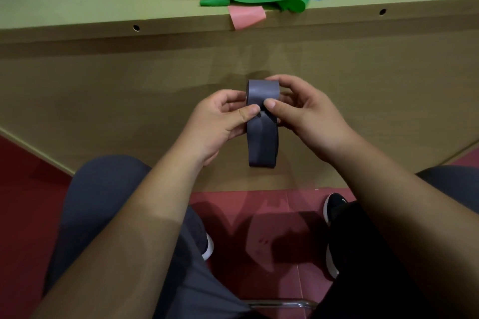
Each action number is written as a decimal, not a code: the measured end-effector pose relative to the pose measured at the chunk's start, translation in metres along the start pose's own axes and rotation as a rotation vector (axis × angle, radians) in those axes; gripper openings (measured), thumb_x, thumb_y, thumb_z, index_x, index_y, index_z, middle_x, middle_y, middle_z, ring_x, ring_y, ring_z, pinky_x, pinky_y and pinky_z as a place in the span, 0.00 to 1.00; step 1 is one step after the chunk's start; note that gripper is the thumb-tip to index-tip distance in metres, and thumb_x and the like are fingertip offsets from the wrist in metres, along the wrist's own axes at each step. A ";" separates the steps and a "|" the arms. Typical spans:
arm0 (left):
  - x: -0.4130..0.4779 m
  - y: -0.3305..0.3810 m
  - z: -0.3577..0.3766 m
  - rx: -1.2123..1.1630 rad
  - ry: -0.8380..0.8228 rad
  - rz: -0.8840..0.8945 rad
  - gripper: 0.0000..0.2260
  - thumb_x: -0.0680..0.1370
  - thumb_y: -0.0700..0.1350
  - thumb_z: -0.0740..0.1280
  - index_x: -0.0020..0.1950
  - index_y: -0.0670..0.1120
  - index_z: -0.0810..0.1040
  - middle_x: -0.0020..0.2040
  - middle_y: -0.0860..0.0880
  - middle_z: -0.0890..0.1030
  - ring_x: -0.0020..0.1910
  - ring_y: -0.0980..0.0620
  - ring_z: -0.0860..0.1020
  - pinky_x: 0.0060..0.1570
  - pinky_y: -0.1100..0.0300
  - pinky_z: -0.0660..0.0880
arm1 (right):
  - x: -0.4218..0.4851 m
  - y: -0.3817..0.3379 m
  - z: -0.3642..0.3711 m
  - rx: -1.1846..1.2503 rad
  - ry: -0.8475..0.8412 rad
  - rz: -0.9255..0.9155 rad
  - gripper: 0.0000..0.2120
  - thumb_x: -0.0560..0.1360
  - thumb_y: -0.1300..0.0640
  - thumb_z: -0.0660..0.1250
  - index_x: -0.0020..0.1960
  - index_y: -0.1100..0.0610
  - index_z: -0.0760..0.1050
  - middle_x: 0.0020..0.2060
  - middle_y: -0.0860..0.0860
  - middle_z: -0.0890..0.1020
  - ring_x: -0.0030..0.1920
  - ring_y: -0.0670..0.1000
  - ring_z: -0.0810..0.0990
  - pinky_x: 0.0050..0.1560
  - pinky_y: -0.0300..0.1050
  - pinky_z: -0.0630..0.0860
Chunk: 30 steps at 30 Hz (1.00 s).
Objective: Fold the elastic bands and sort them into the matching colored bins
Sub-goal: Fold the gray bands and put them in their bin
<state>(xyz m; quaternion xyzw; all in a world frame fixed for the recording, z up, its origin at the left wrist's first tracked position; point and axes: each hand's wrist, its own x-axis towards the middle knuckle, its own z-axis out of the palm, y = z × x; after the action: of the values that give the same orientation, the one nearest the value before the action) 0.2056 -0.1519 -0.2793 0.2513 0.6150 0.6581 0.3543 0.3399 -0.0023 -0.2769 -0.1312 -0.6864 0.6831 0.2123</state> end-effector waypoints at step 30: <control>0.000 0.001 -0.003 0.127 -0.006 0.254 0.26 0.70 0.30 0.78 0.66 0.46 0.80 0.61 0.39 0.84 0.59 0.48 0.83 0.64 0.49 0.80 | -0.003 -0.004 -0.001 0.109 -0.097 0.078 0.18 0.84 0.59 0.68 0.73 0.55 0.75 0.53 0.49 0.85 0.49 0.48 0.81 0.54 0.46 0.80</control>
<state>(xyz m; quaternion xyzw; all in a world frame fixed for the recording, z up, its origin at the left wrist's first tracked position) 0.2028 -0.1536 -0.2783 0.3508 0.6177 0.6566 0.2535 0.3436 -0.0030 -0.2729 -0.1127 -0.6519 0.7329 0.1587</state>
